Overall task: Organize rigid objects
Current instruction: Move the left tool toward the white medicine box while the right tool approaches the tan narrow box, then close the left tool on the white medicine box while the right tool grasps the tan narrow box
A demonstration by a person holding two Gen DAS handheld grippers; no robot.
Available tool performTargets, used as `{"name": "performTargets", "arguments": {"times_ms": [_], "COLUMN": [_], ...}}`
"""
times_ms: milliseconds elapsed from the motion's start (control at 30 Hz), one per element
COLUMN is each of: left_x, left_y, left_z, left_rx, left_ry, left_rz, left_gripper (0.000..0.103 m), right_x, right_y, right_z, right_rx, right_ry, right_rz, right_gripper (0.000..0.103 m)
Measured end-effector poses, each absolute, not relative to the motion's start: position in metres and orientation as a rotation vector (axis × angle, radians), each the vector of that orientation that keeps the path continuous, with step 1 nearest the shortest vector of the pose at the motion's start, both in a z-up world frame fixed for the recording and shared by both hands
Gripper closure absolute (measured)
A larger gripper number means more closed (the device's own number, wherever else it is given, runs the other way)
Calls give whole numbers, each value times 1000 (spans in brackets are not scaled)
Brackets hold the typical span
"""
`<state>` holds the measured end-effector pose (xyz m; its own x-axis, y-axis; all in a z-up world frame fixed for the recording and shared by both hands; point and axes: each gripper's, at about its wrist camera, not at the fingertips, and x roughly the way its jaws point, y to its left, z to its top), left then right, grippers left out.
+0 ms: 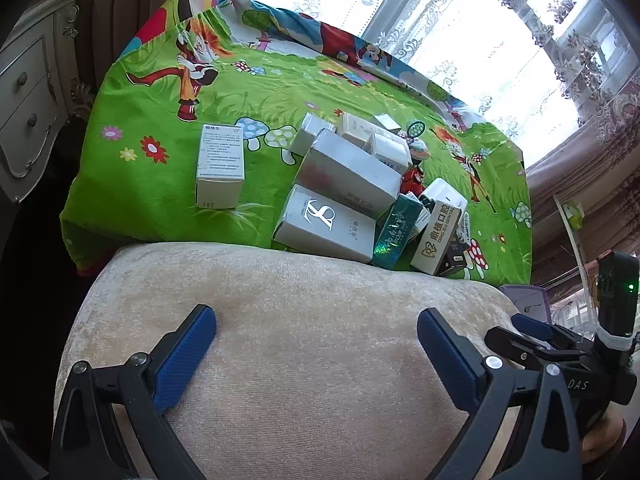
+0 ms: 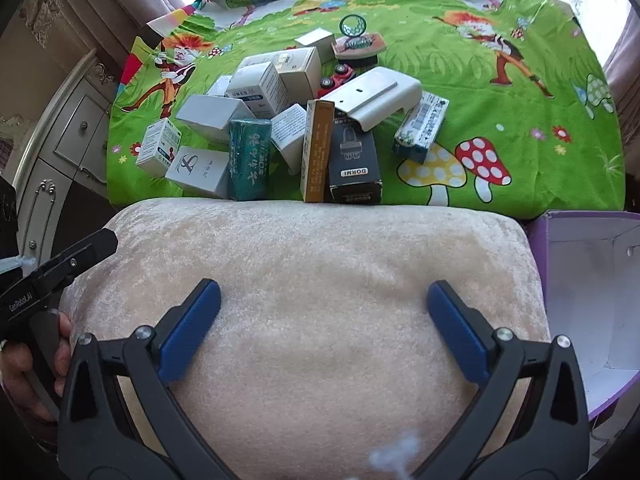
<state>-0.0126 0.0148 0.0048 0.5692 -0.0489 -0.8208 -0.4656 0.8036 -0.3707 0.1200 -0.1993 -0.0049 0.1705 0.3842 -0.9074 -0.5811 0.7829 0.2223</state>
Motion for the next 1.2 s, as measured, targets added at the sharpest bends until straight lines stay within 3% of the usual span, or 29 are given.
{"name": "performTargets", "arguments": {"times_ms": [700,1000,1200], "left_x": [40,73,86], "left_y": [96,127,132], "left_z": [-5,-35,-47], "left_rx": [-575,-541,-516], "left_ry": [1033,1130,1162], "left_rz": [452,526,533], "left_gripper": [7,18,29], "right_x": [140,169,181], "right_y": [-188,-170,-157], "right_z": [-11,-21,-10], "right_rx": [-214,-262,-278], "right_ry": [1229,1265,1161], "right_rz": [690,687,683], "right_gripper": [0,0,1]}}
